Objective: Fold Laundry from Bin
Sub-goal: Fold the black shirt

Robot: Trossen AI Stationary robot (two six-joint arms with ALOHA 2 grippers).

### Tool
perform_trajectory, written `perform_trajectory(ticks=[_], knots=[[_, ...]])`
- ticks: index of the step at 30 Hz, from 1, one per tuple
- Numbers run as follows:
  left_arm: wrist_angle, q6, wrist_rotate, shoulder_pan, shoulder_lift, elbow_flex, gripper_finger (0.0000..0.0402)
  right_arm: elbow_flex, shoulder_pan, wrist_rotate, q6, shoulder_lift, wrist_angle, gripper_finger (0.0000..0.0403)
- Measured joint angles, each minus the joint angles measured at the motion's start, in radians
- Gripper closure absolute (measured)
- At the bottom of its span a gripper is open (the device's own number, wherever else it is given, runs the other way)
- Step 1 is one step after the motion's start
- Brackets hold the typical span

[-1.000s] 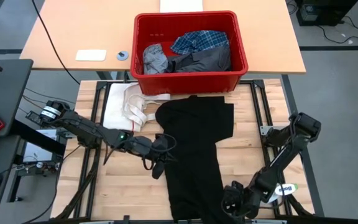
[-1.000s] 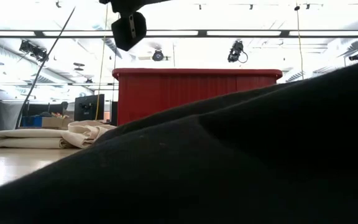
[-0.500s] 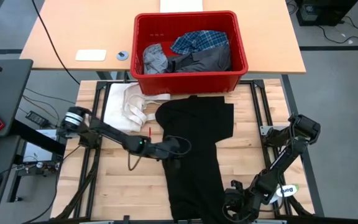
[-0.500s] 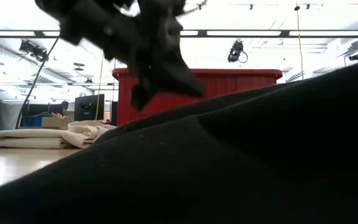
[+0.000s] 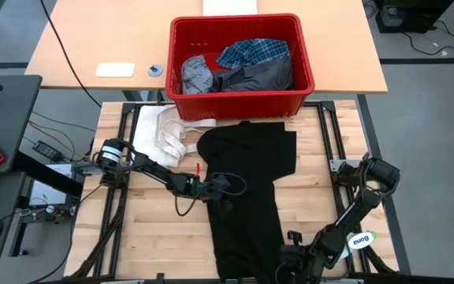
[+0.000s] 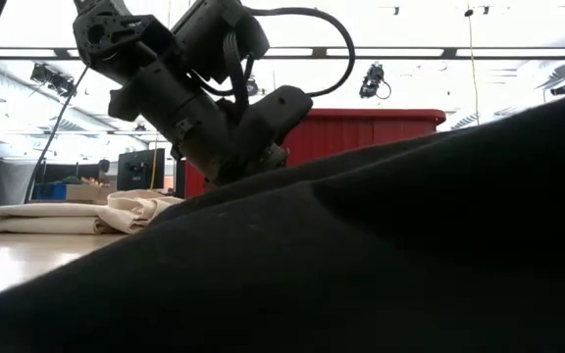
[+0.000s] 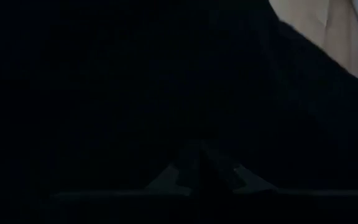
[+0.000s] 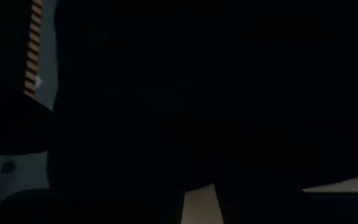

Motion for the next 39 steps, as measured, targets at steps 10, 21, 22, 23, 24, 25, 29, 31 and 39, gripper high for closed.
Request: perform_trajectory(ticks=[10, 21, 22, 23, 24, 25, 29, 31, 39], knots=[[-0.078, -0.021, -0.012, 0.028, -0.002, 0.003, 0.0384, 0.060, 0.071, -0.116, -0.049, 0.032, 0.002, 0.0343], [-0.064, -0.016, -0.022, 0.049, -0.003, 0.001, 0.0384, 0.066, 0.088, -0.161, -0.036, 0.033, 0.080, 0.0362], [-0.064, -0.016, -0.022, 0.049, -0.003, 0.001, 0.0384, 0.066, 0.089, -0.162, -0.039, 0.033, 0.091, 0.0364], [-0.063, -0.016, -0.022, 0.049, -0.003, 0.001, 0.0384, 0.066, 0.089, -0.167, -0.039, 0.033, 0.094, 0.0365], [-0.063, -0.016, -0.022, 0.049, -0.003, 0.001, 0.0384, 0.066, 0.089, -0.172, -0.037, 0.033, 0.092, 0.0366], [-0.063, -0.016, -0.022, 0.049, -0.003, 0.001, 0.0384, 0.066, 0.089, -0.179, -0.034, 0.033, 0.090, 0.0368], [-0.030, -0.006, 0.027, 0.049, -0.002, -0.001, 0.0384, 0.066, 0.088, -0.198, -0.007, 0.026, 0.088, 0.0375], [0.039, 0.038, 0.113, 0.050, -0.002, -0.002, 0.0384, 0.066, 0.088, -0.196, 0.001, 0.004, 0.087, 0.0378], [0.144, 0.064, 0.345, 0.033, -0.023, -0.002, 0.0385, 0.067, 0.088, -0.100, 0.053, -0.110, -0.075, 0.0385]])
